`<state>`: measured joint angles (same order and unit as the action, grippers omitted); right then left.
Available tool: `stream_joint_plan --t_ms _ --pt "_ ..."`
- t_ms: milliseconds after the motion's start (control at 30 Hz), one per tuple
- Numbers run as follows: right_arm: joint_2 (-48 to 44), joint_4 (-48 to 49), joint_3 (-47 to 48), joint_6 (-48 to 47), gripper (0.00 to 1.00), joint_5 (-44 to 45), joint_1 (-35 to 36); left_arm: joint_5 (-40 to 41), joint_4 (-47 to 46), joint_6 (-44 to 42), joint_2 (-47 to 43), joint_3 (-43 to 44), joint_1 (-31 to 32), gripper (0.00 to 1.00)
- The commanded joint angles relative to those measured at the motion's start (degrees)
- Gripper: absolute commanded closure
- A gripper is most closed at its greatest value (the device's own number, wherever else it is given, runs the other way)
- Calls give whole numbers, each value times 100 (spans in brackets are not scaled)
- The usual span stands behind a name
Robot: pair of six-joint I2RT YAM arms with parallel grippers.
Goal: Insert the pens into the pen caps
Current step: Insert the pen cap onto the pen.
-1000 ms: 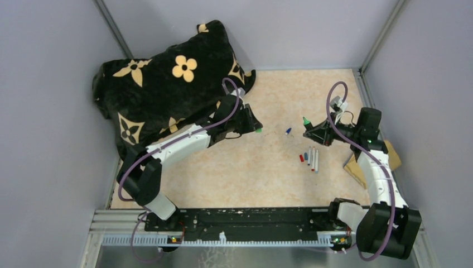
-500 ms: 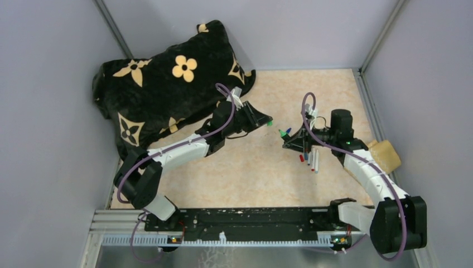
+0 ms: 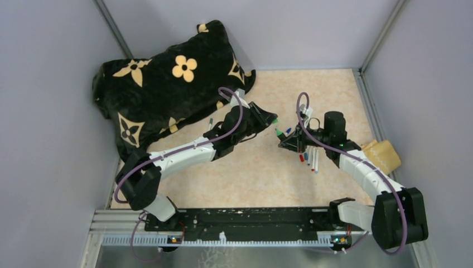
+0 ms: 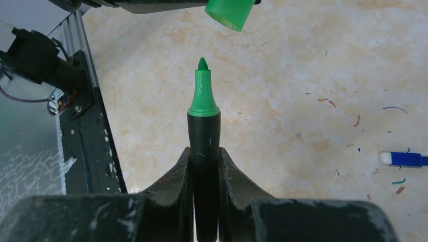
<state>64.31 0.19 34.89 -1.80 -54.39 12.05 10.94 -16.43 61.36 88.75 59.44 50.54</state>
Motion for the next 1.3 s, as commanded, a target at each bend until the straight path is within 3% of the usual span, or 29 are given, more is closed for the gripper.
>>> stream_joint_plan --t_ms 0,933,1267 --pt "111 451 9 472 100 89 69 504 264 84 28 208 84 100" --pt "248 867 -69 1266 100 493 69 748 380 107 285 379 422 100" --pt "266 1100 -147 1602 100 696 69 1276 803 51 502 680 781 100"
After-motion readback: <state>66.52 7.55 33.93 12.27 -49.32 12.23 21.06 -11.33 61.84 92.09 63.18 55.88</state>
